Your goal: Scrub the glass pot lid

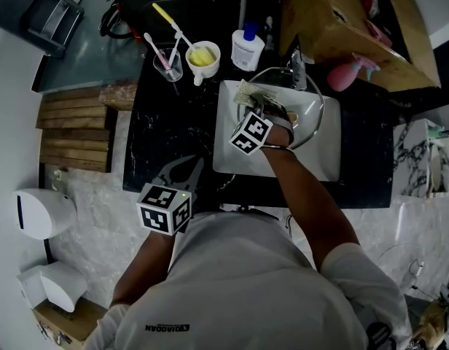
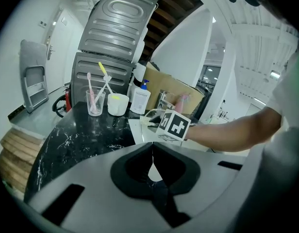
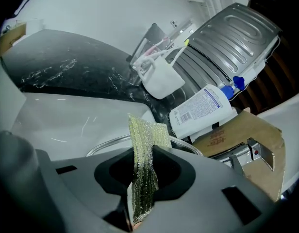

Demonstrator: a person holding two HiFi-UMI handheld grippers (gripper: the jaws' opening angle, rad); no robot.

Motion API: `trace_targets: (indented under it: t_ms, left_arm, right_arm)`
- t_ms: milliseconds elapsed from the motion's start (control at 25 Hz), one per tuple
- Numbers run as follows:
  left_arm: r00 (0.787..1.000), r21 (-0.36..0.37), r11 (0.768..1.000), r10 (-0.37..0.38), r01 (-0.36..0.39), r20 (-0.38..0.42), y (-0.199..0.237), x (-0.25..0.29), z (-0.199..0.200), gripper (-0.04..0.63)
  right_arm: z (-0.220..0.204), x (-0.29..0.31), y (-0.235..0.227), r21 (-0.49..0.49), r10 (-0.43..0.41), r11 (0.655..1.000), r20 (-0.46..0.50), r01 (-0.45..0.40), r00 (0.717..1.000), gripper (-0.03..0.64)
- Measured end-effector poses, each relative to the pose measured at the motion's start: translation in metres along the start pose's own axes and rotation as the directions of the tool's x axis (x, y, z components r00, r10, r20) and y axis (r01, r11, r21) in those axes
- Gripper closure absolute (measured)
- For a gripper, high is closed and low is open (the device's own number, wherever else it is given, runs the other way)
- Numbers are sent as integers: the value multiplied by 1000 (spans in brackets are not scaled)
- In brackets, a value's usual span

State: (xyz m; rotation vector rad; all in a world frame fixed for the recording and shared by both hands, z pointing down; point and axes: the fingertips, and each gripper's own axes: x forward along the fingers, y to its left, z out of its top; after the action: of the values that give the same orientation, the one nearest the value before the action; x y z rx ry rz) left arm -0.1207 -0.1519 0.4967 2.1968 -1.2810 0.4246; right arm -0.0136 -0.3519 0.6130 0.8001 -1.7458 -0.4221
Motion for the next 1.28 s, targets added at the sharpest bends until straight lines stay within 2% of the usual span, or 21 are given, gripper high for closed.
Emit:
trace_targets:
  t_ms: [360,760,1280]
  left_arm:
    - [1000,-1,1000,20,-20,6,-4,-6,-2,580]
    - [1000,1,1000,25,-25,17,-14,-8,-2,580]
    - [1000,6,1000,17,-17,21,-35,-5,-7,580]
  right_arm:
    - [1,-5,25,-84,56,995,30,-54,998,515]
    - [-5,-12,57,-199,113,975,46,-102,993,515]
    - [-32,-26,94,-372,195,915,73,-154,978,515]
